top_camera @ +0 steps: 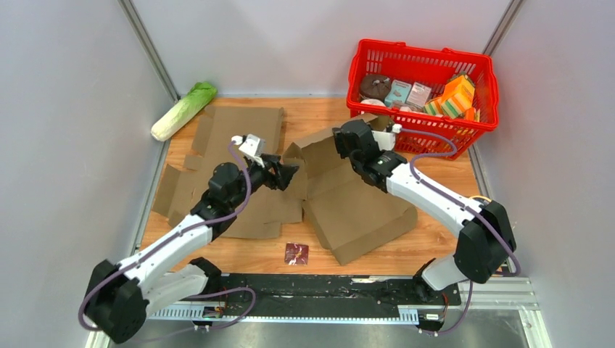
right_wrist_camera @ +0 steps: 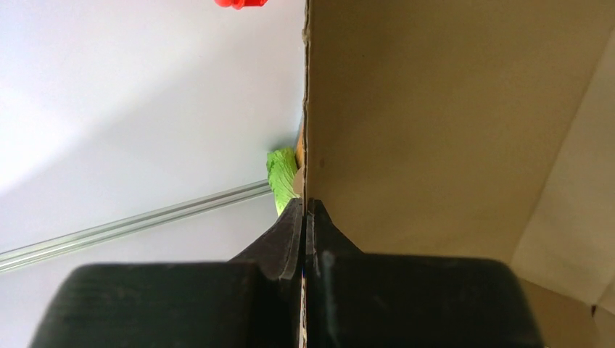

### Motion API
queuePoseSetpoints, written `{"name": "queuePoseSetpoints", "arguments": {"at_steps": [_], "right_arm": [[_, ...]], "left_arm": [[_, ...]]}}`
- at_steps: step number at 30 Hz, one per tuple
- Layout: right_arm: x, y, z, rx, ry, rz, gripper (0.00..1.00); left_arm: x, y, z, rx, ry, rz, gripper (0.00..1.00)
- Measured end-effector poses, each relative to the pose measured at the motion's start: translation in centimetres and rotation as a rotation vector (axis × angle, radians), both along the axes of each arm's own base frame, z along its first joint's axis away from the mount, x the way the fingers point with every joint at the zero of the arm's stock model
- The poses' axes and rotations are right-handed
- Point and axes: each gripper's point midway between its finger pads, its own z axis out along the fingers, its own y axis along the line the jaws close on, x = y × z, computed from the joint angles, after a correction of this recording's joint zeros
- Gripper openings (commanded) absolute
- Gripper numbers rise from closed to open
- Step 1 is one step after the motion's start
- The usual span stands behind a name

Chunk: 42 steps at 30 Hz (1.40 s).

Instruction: Fold the paper box

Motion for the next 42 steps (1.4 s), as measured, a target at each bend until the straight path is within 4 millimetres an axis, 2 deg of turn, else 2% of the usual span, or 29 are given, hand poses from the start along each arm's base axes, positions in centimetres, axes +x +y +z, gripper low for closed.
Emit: {"name": "queuePoseSetpoints", "arguments": {"at_steps": [3, 7, 10, 13, 18, 21, 23, 25, 28, 31, 37, 39, 42], "right_arm": [[-1.0, -0.9, 0.0, 0.014, -0.014, -0.006, 0.00], [-1.9, -2.4, 0.0, 0.024, -0.025, -0.032, 0.00], [-2.1, -3.6, 0.7, 0.034, -0.048, -0.065, 0.00], [-1.9, -5.0, 1.8, 0.054, -0.075, -0.105, 0.00], [-1.3, -6.3, 2.5, 0.088, -0.091, -0.147, 0.00], [-1.2, -6.4, 2.5, 0.098, -0.091, -0.154, 0.00], [-1.2, -6.4, 2.5, 0.101, -0.090, -0.155, 0.00], [-1.2, -6.4, 2.4, 0.102, -0.089, -0.156, 0.00], [-1.1, -6.4, 2.4, 0.104, -0.088, -0.158, 0.00], [-0.9, -6.3, 2.3, 0.110, -0.088, -0.161, 0.00], [-0.2, -5.8, 1.0, 0.111, -0.062, -0.164, 0.00], [0.0, -5.9, 0.7, 0.109, -0.055, -0.170, 0.00], [0.1, -6.0, 0.5, 0.109, -0.052, -0.175, 0.00]], "left_arm": [[-1.1, 1.2, 2.7, -0.049, -0.069, 0.031, 0.74], [-1.9, 2.5, 3.4, -0.079, -0.090, 0.071, 0.57], [-1.7, 3.1, 2.5, -0.080, -0.059, 0.102, 0.49], [-0.9, 3.3, 0.9, -0.062, 0.001, 0.132, 0.45], [2.3, 3.3, -2.4, 0.017, 0.153, 0.208, 0.49], [4.2, 3.0, -3.0, 0.038, 0.190, 0.229, 0.53], [5.5, 2.7, -3.0, 0.037, 0.204, 0.238, 0.45], [6.9, 2.1, -2.7, 0.028, 0.221, 0.226, 0.29], [7.9, 0.5, -2.4, -0.002, 0.236, 0.160, 0.20], [7.3, -1.5, -2.5, -0.035, 0.235, 0.069, 0.19], [4.2, -5.9, -3.0, -0.039, 0.227, -0.100, 0.19], [3.9, -6.6, -2.9, -0.042, 0.220, -0.122, 0.20], [4.1, -6.6, -3.3, -0.036, 0.221, -0.113, 0.29]]}}
